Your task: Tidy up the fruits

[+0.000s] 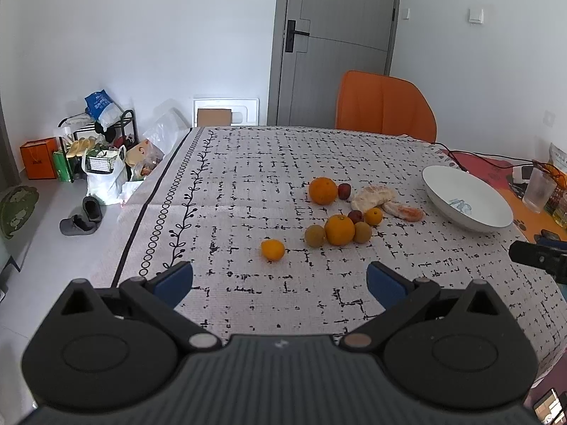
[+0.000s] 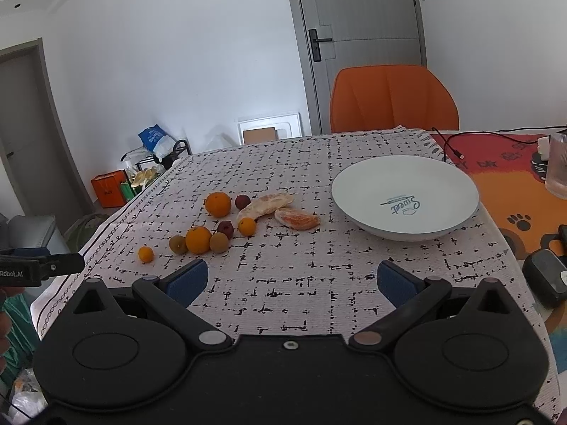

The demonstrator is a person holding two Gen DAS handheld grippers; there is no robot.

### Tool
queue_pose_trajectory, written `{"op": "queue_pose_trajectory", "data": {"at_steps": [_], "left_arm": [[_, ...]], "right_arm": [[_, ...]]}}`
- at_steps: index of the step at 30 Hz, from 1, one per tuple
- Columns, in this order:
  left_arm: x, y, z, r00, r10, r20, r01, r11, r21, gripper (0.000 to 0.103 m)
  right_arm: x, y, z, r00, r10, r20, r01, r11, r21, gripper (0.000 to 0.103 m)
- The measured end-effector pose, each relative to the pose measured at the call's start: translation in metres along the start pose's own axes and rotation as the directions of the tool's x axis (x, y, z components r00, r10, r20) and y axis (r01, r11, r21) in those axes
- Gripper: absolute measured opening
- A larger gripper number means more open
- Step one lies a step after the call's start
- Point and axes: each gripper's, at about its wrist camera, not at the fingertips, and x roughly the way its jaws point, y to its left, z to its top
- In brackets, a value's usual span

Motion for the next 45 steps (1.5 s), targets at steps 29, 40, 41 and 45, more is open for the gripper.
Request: {"op": "queue_pose_trajectory", "data": {"at_steps": [29, 40, 41, 45], "left_arm": [[-0.002, 0.008, 0.000, 1.000, 0.012, 0.014, -0.012, 1.000, -0.015, 0.103], [-0.003, 0.009, 0.001, 1.000, 0.020, 0.020, -0.019, 1.000, -0.011, 0.103], [-0.003, 0.010, 0.001, 1.000, 0.020, 0.020, -0.020, 1.000, -0.012, 0.103], [-0.003, 0.010, 0.001, 1.000, 0.021, 0.019, -0.020, 1.000, -0.012, 0.103]], "right_arm": [[0.000, 0.006, -0.001, 1.000, 0.004, 0.003, -0.004, 1.000, -0.021, 0.103], [-0.002, 0.008, -0.001, 1.000, 0.006, 0.010, -0.006, 1.000, -0.026, 0.103], [-0.002, 0.008, -0.001, 1.000, 0.005, 0.010, -0.005, 1.000, -0.026, 0.103], [-0.002, 0.008, -0.001, 1.000, 0.001, 0.010, -0.001, 1.000, -0.025, 0.103]]}}
